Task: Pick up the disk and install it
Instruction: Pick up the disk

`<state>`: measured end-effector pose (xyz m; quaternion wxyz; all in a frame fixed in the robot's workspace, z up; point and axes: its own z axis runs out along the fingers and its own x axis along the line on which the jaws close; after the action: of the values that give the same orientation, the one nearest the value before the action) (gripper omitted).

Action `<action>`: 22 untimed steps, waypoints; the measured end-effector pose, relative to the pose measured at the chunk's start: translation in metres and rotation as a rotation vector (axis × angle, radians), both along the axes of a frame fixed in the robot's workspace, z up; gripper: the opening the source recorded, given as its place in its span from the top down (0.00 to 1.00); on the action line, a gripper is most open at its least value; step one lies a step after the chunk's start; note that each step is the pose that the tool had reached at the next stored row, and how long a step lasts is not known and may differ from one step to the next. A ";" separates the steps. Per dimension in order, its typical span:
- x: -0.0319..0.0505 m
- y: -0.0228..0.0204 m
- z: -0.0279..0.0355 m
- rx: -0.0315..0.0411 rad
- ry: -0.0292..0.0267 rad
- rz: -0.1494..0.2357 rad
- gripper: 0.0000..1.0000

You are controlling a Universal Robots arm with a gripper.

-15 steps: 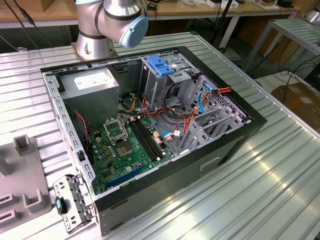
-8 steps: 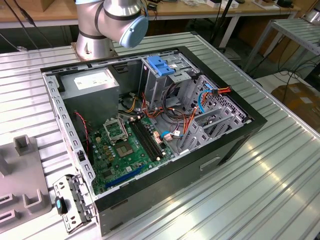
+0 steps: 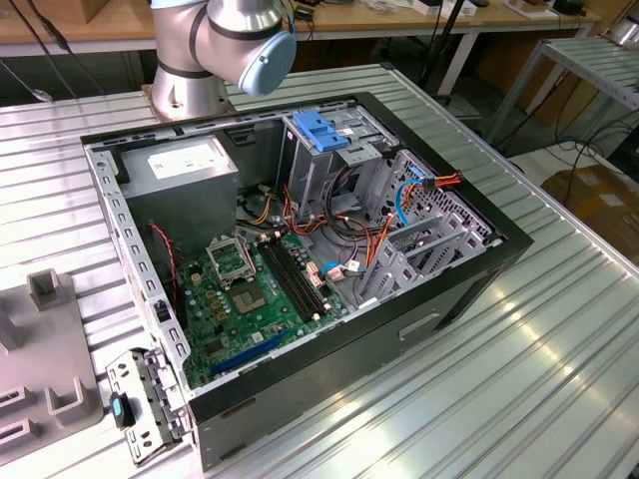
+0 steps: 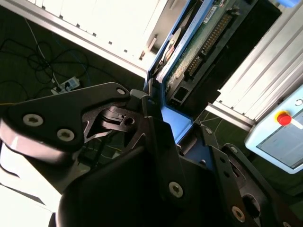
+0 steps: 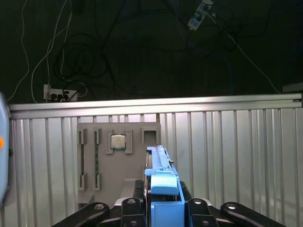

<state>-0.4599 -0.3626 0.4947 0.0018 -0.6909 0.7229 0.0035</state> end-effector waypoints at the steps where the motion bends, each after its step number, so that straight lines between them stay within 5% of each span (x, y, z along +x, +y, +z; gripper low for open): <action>1: 0.0018 0.0000 0.0000 0.0000 0.0000 0.000 0.63; 22: 0.0239 0.0000 0.0000 0.0000 0.0000 0.000 0.63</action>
<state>-0.4361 -0.3625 0.4947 0.0018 -0.6909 0.7229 0.0035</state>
